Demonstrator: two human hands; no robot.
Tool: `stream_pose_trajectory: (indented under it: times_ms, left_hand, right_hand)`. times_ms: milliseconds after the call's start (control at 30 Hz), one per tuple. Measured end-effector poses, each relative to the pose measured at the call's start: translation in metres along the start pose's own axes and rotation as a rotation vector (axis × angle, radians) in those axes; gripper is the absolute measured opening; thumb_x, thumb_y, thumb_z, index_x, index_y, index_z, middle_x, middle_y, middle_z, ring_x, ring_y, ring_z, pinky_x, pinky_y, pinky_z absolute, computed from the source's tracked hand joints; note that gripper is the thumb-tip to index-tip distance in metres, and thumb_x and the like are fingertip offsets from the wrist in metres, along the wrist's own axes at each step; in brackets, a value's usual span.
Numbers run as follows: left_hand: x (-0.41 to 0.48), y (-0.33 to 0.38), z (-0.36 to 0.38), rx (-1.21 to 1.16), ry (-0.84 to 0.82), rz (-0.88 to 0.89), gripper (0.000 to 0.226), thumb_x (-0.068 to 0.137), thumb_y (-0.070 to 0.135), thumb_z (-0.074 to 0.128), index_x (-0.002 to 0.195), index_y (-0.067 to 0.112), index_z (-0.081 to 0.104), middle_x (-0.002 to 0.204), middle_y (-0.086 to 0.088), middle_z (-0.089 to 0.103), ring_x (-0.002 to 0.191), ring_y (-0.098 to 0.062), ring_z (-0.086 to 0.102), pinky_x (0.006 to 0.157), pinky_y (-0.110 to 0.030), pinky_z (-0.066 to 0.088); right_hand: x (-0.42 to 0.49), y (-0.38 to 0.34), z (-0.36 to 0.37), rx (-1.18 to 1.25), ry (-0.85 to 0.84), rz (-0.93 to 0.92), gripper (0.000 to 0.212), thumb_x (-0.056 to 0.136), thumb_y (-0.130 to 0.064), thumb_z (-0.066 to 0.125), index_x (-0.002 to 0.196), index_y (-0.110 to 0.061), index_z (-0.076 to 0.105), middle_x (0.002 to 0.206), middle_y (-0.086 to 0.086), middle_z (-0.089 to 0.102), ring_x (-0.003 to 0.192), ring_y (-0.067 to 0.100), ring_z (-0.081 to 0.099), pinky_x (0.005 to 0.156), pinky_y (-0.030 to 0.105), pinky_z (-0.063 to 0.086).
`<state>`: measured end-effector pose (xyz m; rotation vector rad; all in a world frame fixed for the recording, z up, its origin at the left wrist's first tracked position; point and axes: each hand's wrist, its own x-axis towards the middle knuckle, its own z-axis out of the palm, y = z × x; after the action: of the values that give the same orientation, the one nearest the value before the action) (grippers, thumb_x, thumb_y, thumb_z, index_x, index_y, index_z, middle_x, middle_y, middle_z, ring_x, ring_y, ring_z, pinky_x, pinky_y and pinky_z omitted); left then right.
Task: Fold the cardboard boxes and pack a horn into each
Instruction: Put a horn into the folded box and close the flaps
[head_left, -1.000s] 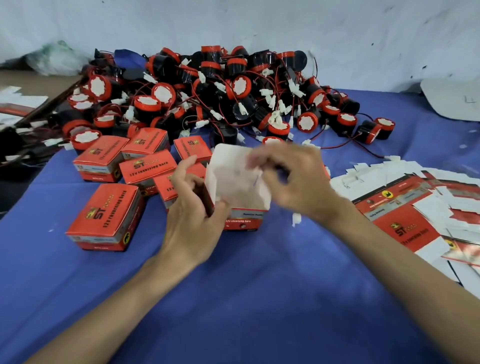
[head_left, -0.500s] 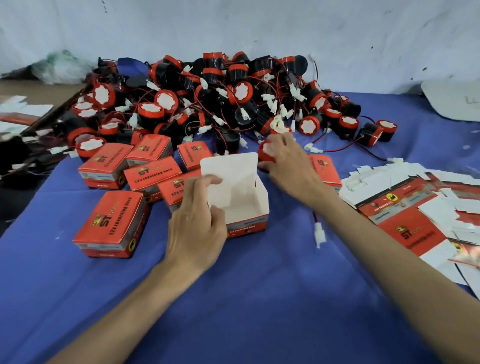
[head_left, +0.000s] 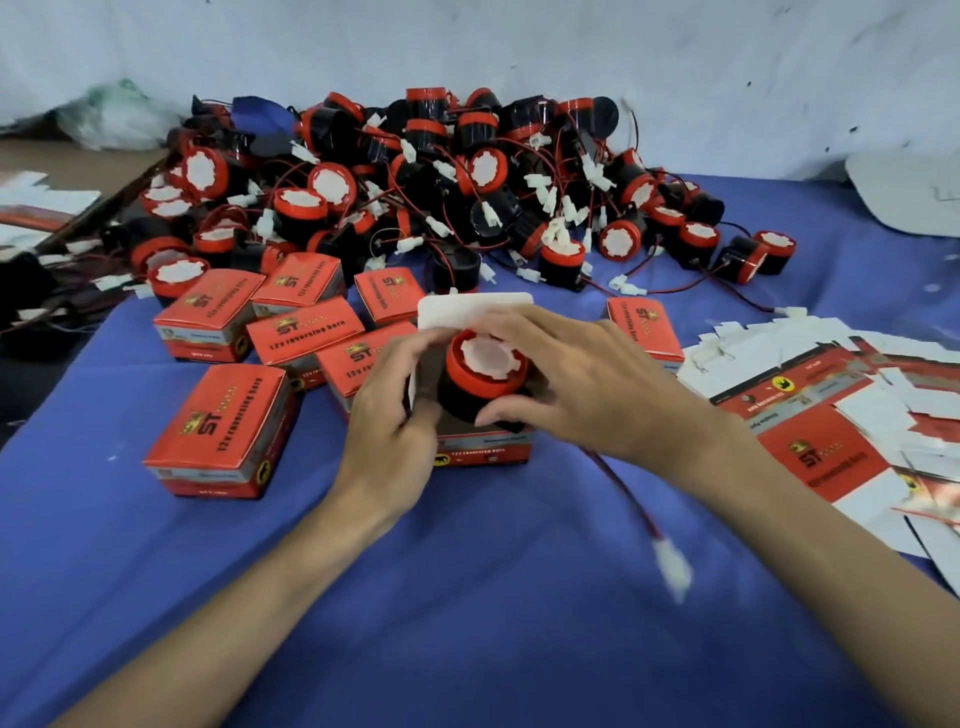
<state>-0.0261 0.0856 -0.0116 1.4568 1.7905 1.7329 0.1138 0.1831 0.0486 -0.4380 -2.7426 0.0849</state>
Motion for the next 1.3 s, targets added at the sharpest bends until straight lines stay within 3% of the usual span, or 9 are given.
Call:
stream_pose_trajectory:
  times_ms: [200,500,667,767,867,933,1033,1167,1300]
  left_hand:
    - [0.000,0.003,-0.002,-0.254,0.032,-0.047,0.046,0.067,0.006,0.042,0.108,0.016,0.061,0.105,0.015,0.065,0.104,0.003,0.058,0.084,-0.011,0.042]
    - [-0.006,-0.002,0.002,-0.026,-0.057,-0.069,0.033,0.081,0.032,0.059,0.111,0.035,0.045,0.102,0.035,0.050,0.102,0.008,0.050,0.082,-0.006,0.038]
    - [-0.006,0.001,0.003,-0.092,-0.125,-0.095,0.032,0.083,0.027,0.055,0.110,0.034,0.040,0.112,0.002,0.052,0.108,-0.017,0.053,0.091,-0.027,0.044]
    - [-0.008,0.004,0.008,-0.161,-0.142,-0.126,0.034,0.089,0.015,0.057,0.111,0.034,0.038,0.112,0.002,0.052,0.105,-0.005,0.052,0.087,-0.016,0.043]
    - [-0.008,0.003,0.012,-0.101,-0.131,-0.133,0.050,0.088,0.004,0.065,0.109,0.039,0.037,0.111,0.016,0.050,0.102,0.006,0.051,0.084,-0.010,0.041]
    - [-0.007,0.002,0.012,-0.081,-0.114,-0.148,0.054,0.083,0.009,0.070,0.107,0.044,0.036,0.107,0.024,0.053,0.100,0.006,0.053,0.082,-0.011,0.044]
    - [-0.006,0.003,0.012,-0.082,-0.104,-0.162,0.055,0.081,0.011,0.072,0.106,0.045,0.037,0.096,0.039,0.054,0.091,0.009,0.056,0.072,-0.005,0.044]
    - [-0.006,0.006,0.012,-0.078,-0.099,-0.165,0.055,0.079,0.013,0.074,0.105,0.044,0.036,0.091,0.049,0.048,0.087,0.020,0.051,0.067,-0.001,0.042]
    - [-0.007,0.007,0.010,-0.075,-0.108,-0.176,0.055,0.079,0.014,0.075,0.105,0.042,0.035,0.092,0.045,0.050,0.088,0.017,0.053,0.070,-0.006,0.046]
  right_hand:
    - [-0.003,-0.005,0.001,-0.104,0.016,-0.030,0.054,0.086,-0.060,0.046,0.115,-0.016,0.055,0.120,-0.007,0.062,0.063,0.035,0.060,0.049,0.042,0.048]
    - [-0.006,0.004,0.014,-0.008,0.032,-0.235,0.039,0.079,0.007,0.050,0.102,-0.013,0.074,0.115,-0.004,0.069,0.076,0.029,0.070,0.045,0.034,0.048]
    - [-0.004,0.009,0.007,0.135,-0.138,-0.160,0.059,0.075,0.017,0.052,0.119,-0.020,0.067,0.122,-0.003,0.066,0.085,0.027,0.068,0.055,0.036,0.050]
    - [-0.004,0.008,0.000,0.151,-0.284,-0.127,0.064,0.081,0.013,0.046,0.132,-0.025,0.055,0.136,-0.008,0.056,0.082,0.018,0.059,0.068,0.030,0.045]
    - [-0.008,0.011,-0.024,0.186,-0.334,-0.023,0.055,0.089,-0.007,0.060,0.139,-0.024,0.046,0.147,-0.012,0.039,0.125,-0.001,0.036,0.102,0.007,0.022]
    - [-0.016,0.020,-0.043,0.018,-0.325,0.067,0.062,0.084,-0.023,0.068,0.139,-0.030,0.040,0.139,-0.011,0.038,0.126,0.003,0.029,0.106,0.013,0.021]
    - [-0.024,0.022,-0.071,-0.270,-0.637,0.305,0.060,0.083,-0.038,0.064,0.132,-0.041,0.030,0.116,-0.018,0.049,0.113,0.004,0.042,0.095,0.034,0.043]
    - [-0.021,0.005,-0.078,-0.006,-0.891,0.431,0.071,0.072,-0.070,0.058,0.130,-0.049,0.024,0.075,-0.018,0.071,0.065,-0.014,0.058,0.073,0.022,0.046]
    - [-0.023,-0.005,-0.063,0.014,-0.882,0.321,0.056,0.082,-0.050,0.063,0.125,-0.040,0.030,0.078,-0.015,0.071,0.062,-0.011,0.059,0.068,0.023,0.052]
